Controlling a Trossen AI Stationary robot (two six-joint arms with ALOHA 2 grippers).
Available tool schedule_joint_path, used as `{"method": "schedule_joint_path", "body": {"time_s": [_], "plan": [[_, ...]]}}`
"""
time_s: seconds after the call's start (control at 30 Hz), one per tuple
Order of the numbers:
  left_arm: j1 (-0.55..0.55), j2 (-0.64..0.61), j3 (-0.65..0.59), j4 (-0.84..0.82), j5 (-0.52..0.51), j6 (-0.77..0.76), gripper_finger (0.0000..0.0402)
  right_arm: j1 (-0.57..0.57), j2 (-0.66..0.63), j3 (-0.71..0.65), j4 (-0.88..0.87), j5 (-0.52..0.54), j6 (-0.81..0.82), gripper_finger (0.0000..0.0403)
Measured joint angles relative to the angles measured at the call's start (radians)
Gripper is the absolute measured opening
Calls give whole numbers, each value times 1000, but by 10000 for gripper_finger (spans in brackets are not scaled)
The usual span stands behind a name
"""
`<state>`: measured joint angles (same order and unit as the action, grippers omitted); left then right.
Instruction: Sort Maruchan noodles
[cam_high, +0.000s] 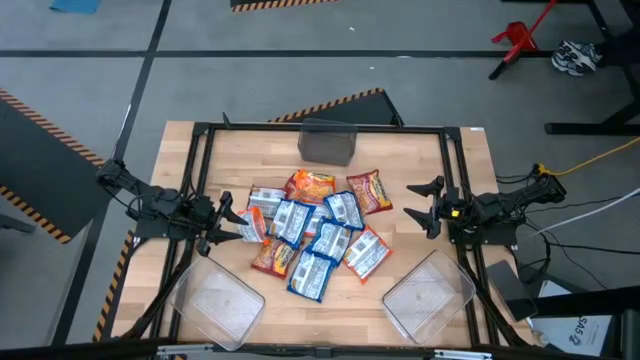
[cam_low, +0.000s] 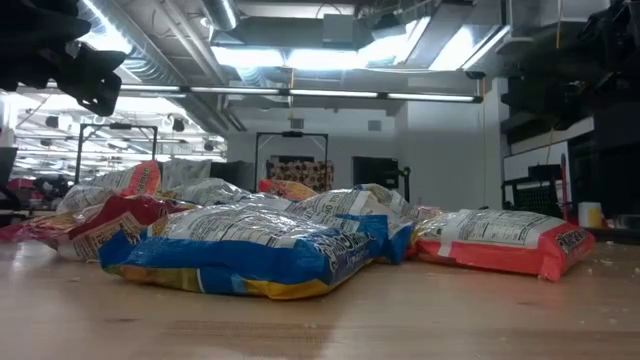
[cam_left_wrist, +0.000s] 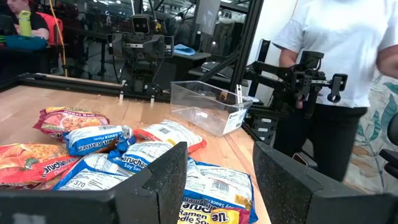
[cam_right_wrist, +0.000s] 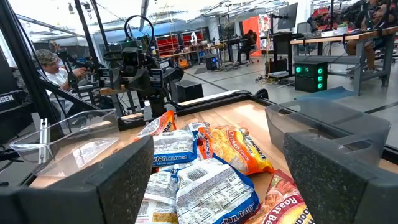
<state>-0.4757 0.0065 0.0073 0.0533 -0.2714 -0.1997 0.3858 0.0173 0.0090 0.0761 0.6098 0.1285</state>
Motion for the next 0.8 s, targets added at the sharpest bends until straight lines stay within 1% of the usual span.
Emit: {"method": "schedule_joint_path", "body": {"time_s": [0.33,0.47,0.53,0.67,0.73,0.8], "plan": [[0,0,0,0,0,0,176,0,0,-2,16,0,18,347],[0,0,0,0,0,0,176,0,0,-2,24,0,154,347],[0,0,0,0,0,0,176,0,0,-2,49,6,253,347],[0,0,0,0,0,0,176,0,0,-2,117,124,377,347],[0,0,0,0,0,0,176,0,0,-2,158,151,439,347],[0,0,0,2,-5,18,176,0,0,-2,183,157,491,347]]}}
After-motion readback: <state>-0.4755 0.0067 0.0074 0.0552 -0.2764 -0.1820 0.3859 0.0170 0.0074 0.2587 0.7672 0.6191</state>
